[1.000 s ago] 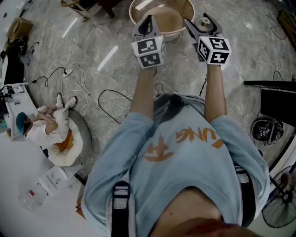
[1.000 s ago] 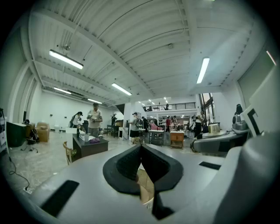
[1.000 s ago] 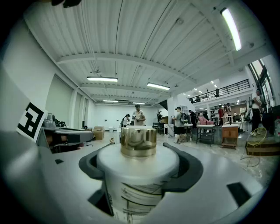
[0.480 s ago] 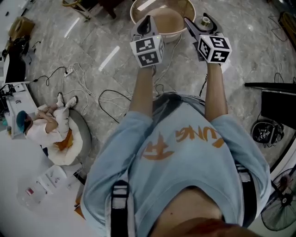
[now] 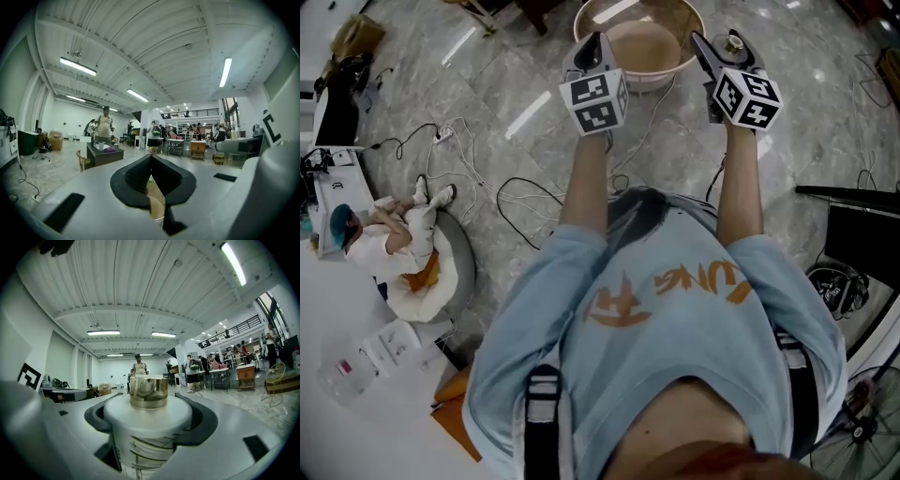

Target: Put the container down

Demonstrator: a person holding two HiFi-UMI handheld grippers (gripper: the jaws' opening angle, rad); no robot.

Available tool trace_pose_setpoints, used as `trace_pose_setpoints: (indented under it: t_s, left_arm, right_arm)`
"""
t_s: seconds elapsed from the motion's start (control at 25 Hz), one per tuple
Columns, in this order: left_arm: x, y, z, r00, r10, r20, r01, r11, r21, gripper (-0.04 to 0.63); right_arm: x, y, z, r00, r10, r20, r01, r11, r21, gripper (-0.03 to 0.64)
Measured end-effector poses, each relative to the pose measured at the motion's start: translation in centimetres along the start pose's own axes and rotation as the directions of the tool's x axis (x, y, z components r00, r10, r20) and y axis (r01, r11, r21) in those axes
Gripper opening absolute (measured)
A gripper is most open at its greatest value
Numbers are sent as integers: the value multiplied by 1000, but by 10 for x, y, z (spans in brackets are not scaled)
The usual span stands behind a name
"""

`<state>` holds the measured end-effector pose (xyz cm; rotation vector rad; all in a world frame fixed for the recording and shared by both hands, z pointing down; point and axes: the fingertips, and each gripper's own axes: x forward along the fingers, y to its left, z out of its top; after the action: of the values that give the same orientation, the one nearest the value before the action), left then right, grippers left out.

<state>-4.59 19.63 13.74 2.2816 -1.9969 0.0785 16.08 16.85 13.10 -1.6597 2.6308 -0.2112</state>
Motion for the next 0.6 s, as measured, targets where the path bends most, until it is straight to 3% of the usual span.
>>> trace_pose_setpoints:
  t_s: [0.32, 0.6]
  left_arm:
    - [-3, 2, -9, 999, 45, -17, -45, 999, -9, 26]
    - [19, 12, -11, 999, 42, -24, -42, 999, 2, 26]
  right_arm:
    - [1, -20, 0, 1000, 7, 4, -7, 1000, 19, 360]
    - [25, -34, 0, 1000, -7, 10, 7, 999, 37, 360]
